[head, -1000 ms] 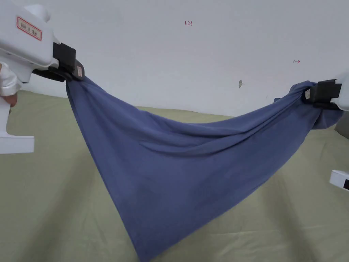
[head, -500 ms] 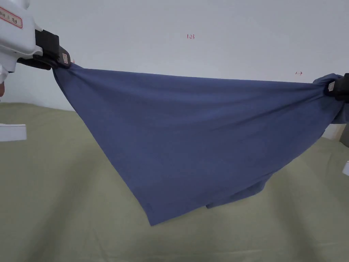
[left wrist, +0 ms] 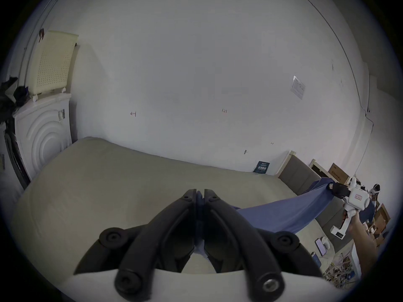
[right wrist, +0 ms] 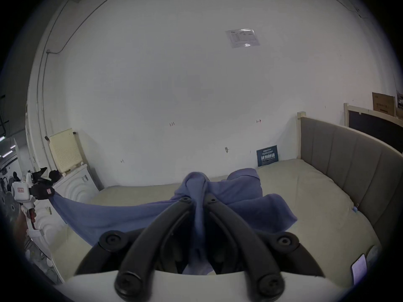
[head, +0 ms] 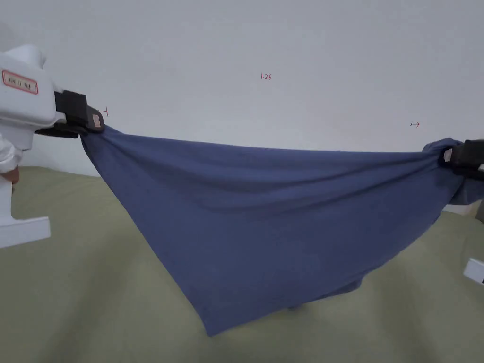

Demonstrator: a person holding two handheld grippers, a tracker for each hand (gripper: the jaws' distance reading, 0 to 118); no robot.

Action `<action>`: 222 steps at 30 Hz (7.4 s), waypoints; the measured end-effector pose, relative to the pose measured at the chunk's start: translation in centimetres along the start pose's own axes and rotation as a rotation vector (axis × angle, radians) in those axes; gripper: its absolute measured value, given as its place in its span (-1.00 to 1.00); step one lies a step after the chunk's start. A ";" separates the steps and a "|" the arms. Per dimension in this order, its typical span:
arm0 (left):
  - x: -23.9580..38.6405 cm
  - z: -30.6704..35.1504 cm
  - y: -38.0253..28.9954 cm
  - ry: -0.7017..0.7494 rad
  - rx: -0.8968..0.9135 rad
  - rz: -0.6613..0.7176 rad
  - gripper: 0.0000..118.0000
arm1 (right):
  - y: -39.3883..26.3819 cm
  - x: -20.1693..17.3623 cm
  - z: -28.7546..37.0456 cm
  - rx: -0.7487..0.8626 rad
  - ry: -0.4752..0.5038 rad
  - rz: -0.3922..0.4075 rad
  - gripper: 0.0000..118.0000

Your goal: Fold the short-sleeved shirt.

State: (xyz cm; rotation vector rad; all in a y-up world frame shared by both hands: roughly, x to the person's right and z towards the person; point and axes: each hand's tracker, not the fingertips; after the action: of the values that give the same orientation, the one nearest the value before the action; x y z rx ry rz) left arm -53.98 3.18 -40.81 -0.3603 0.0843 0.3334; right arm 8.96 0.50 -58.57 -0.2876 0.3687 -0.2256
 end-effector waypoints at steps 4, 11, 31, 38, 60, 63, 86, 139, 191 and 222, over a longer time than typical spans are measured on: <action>-1.3 -0.3 -3.1 -0.020 -0.048 0.037 -0.92 | -2.8 1.1 0.6 -0.040 0.007 -0.007 -0.88; -2.8 0.5 -9.7 -0.053 -0.146 0.089 -0.92 | -8.7 3.7 2.7 -0.175 -0.019 -0.035 -0.88; -5.0 8.1 -30.5 -0.053 -0.482 0.233 -0.92 | -26.4 9.3 13.3 -0.591 -0.114 -0.068 -0.88; -6.8 9.5 -35.0 -0.039 -0.539 0.318 -0.92 | -29.2 9.9 15.2 -0.627 -0.127 -0.061 -0.86; 16.2 15.6 -31.8 0.239 -0.031 -0.145 -0.93 | -26.3 -13.2 24.5 -0.208 -0.201 0.263 -0.94; 19.7 16.4 -35.8 0.311 -0.058 -0.191 -0.96 | -29.8 -15.5 26.1 -0.185 -0.158 0.219 -0.94; 6.2 16.0 -33.5 0.295 -0.297 -0.007 -0.05 | -33.7 -15.1 25.0 -0.290 -0.095 0.201 -0.94; -1.1 8.8 -38.3 0.329 -0.635 0.061 -0.88 | -23.5 -5.4 -15.5 -1.157 0.025 0.612 -0.87; 7.0 -8.4 6.9 0.256 -0.056 -0.284 -0.88 | 12.3 -5.3 -6.6 0.010 -0.092 0.325 -0.87; 7.4 -5.8 3.5 0.249 -0.038 -0.429 -0.88 | 11.9 -3.2 0.1 0.029 -0.052 0.464 -0.87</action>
State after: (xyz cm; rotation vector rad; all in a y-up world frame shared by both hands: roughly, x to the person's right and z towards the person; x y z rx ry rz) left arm -48.34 6.39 -48.43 -0.4454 0.2410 -0.1354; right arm 8.00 12.48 -61.18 -0.1720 0.3705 0.2315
